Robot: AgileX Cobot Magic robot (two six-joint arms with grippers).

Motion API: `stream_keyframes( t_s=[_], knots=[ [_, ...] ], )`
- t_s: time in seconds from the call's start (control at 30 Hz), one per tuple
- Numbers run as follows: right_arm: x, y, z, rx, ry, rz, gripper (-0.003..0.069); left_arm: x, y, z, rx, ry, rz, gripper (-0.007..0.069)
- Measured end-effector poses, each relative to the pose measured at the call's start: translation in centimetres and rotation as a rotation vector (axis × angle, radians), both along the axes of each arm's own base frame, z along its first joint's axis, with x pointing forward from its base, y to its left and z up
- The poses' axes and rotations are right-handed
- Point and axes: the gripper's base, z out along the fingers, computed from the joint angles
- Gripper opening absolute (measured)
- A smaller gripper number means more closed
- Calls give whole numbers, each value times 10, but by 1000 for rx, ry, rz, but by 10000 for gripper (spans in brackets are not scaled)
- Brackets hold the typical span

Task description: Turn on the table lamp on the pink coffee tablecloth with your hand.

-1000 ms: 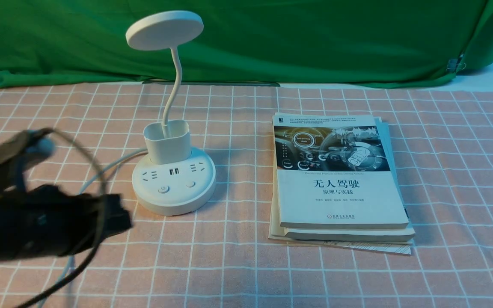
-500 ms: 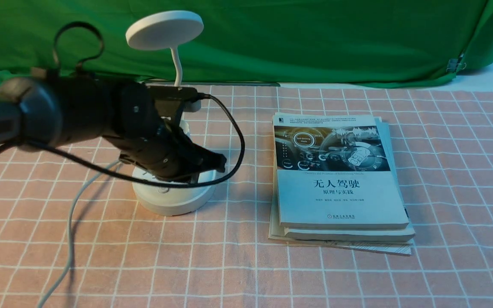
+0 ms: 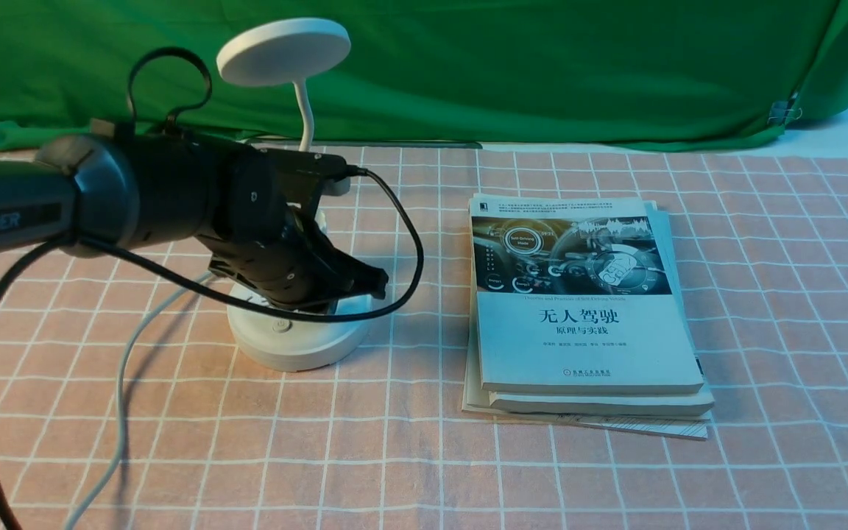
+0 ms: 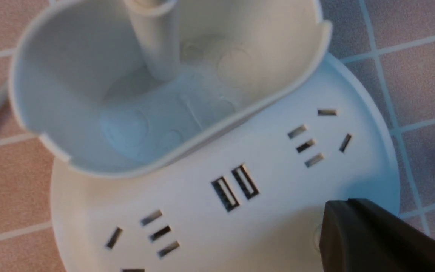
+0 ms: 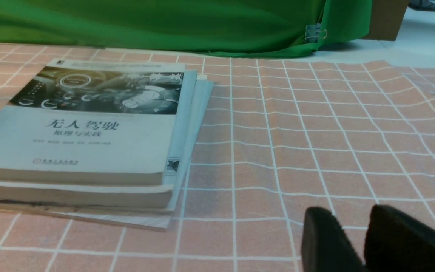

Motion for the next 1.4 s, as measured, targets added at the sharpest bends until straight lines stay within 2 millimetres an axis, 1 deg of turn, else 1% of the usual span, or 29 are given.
stream_keyframes(
  t_s=[0.13, 0.27, 0.37, 0.47, 0.5, 0.6, 0.67, 0.7, 0.73, 0.8, 0.83, 0.87, 1.0, 1.13, 1.17, 1.2, 1.3, 1.33, 1.37, 1.4],
  knots=[
    [0, 0, 0, 0, 0, 0, 237, 6, -4, -7, -40, -18, 29, 2],
    [0, 0, 0, 0, 0, 0, 237, 6, -5, -7, -58, -19, 42, 2],
    [0, 0, 0, 0, 0, 0, 237, 6, -4, -4, -65, -30, 44, 2],
    [0, 0, 0, 0, 0, 0, 237, 1, -3, 3, -78, -28, 51, 2],
    [0, 0, 0, 0, 0, 0, 237, -2, -3, 14, -102, -37, 61, 2],
    [0, 0, 0, 0, 0, 0, 237, -14, -1, 34, -160, -47, 82, 2],
    [0, 0, 0, 0, 0, 0, 237, -29, 2, 38, -182, -29, 87, 2],
    [0, 0, 0, 0, 0, 0, 237, -31, 1, 38, -184, -27, 84, 2],
    [0, 0, 0, 0, 0, 0, 237, -47, 4, 36, -183, -7, 76, 2],
    [0, 0, 0, 0, 0, 0, 237, -72, 8, 39, -192, -20, 58, 2],
    [0, 0, 0, 0, 0, 0, 237, -78, 9, 45, -202, -43, 50, 2],
    [0, 0, 0, 0, -1, 0, 237, -96, 16, 57, -219, -91, 36, 2],
    [0, 0, 0, 0, 0, 0, 237, -140, 42, 98, -296, -294, 22, 2],
    [0, 0, 0, 0, 0, 0, 237, -183, 70, 127, -337, -504, 5, 2],
    [0, 0, 0, 0, 0, 0, 237, -185, 71, 128, -337, -514, 4, 2],
    [0, 0, 0, 0, 0, 0, 237, -198, 79, 131, -340, -567, -4, 2],
    [0, 0, 0, 0, 0, 0, 237, -226, 94, 135, -364, -671, -14, 2],
    [0, 0, 0, 0, 0, 0, 237, -236, 99, 133, -370, -701, -17, 2],
    [0, 0, 0, 0, 0, 0, 237, -239, 101, 132, -373, -710, -17, 2],
    [0, 0, 0, 0, 0, 0, 237, -248, 105, 129, -381, -733, -18, 2]
  ],
)
